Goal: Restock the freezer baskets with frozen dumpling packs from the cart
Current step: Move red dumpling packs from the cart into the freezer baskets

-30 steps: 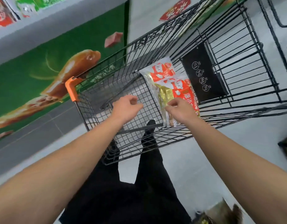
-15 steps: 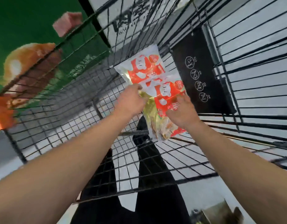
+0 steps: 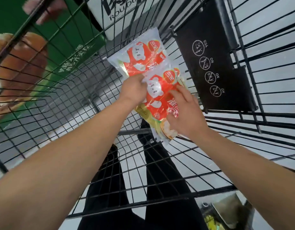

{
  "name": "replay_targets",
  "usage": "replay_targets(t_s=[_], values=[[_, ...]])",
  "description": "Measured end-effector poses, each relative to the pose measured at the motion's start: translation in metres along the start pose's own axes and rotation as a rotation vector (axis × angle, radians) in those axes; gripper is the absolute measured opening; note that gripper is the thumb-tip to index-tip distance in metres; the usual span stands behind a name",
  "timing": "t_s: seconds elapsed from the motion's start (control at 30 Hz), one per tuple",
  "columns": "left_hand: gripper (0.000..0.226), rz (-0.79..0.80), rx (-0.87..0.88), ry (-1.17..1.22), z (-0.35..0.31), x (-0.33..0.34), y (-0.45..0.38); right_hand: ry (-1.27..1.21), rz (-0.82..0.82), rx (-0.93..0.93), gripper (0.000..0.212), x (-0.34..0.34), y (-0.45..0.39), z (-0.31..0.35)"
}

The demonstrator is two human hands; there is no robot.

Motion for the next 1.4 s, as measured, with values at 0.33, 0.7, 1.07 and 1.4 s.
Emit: replay_targets(t_s=[0.33, 0.7, 1.07, 1.4], values=[[0.018, -0.167, -0.479, 1.054, 0.106, -0.011, 0.056, -0.715, -0.168, 0.640, 0.029, 0.026, -0.022, -0.032], [0.007, 0.011, -0.309, 0.823, 0.112, -0.012, 0.052, -0.570, 0.060, 0.557, 0.041, 0.024, -0.010, -0.040], [0.019, -0.070, -0.293, 0.877, 0.126, 0.000, 0.068, -0.903, -0.156, 0.641, 0.017, 0.023, 0.000, -0.044], [0.021, -0.193, -0.254, 0.906, 0.131, -0.102, 0.165, -0.905, -0.211, 0.449, 0.005, -0.022, 0.061, 0.087]])
Point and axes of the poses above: each hand's wrist, its own y-axis away from the middle knuckle, its own x-axis out of the palm, z = x × y, the point moved 5 cm from there along -y, towards the middle knuckle, and after that the axes turned 3 degrees about z, right-handed, at the moved point
